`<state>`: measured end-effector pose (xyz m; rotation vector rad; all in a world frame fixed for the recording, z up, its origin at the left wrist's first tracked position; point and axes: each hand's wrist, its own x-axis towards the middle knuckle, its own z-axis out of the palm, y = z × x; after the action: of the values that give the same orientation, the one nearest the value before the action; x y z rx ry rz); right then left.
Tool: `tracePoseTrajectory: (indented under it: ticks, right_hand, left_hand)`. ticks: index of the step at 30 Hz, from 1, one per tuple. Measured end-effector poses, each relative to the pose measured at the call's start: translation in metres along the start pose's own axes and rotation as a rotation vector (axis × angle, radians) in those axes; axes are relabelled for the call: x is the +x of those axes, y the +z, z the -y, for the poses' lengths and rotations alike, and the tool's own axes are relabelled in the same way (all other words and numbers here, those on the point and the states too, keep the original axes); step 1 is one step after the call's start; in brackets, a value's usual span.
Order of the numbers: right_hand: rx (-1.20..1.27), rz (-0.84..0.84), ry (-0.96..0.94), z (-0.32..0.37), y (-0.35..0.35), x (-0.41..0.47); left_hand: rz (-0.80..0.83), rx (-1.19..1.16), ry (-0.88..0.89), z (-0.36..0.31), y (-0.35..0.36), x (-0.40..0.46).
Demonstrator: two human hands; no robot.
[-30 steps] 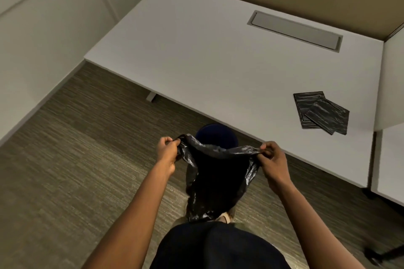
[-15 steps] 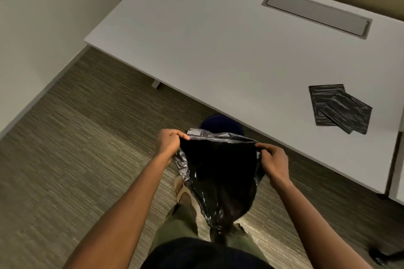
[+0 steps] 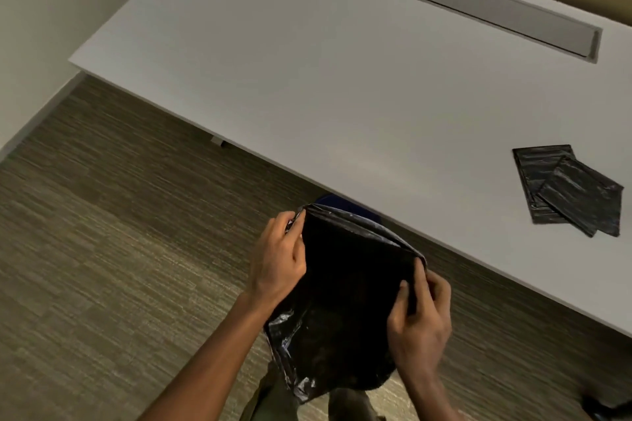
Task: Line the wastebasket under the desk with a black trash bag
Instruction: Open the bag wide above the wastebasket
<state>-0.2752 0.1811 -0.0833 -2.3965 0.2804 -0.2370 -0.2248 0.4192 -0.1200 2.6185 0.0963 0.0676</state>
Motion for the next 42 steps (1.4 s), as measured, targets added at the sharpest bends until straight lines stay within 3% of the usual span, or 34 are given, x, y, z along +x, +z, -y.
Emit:
tracePoseTrajectory:
  ticks: [5, 15, 20, 27, 30, 37, 42]
  right_hand:
    - [-0.122, 0.073, -0.137, -0.016, 0.033, -0.033]
    - [-0.245, 0.329, -0.067, -0.097, 0.136, -0.020]
    - [-0.293, 0.385, -0.083, -0.139, 0.173, -0.001]
    - [-0.310, 0.490, -0.012, -0.163, 0.181, 0.015]
    - [-0.312, 0.491, -0.017, -0.168, 0.189, 0.038]
    - [-0.353, 0.388, -0.291, -0.197, 0.247, 0.121]
    - [-0.439, 0.484, -0.300, -0.236, 0.295, 0.163]
  left_hand:
    - [-0.155, -0.056, -0.043, 0.031, 0.039, -0.020]
    - [0.194, -0.123, -0.183, 0.101, 0.161, -0.017]
    - [0.255, -0.076, -0.259, 0.131, 0.193, 0.004]
    - [0.295, -0.067, -0.224, 0.147, 0.202, 0.006]
    - [0.337, -0.020, -0.312, 0.141, 0.201, 0.028]
    - [0.247, -0.032, -0.063, 0.159, 0.242, 0.109]
    - [0.280, 0.041, 0.004, 0.184, 0.295, 0.150]
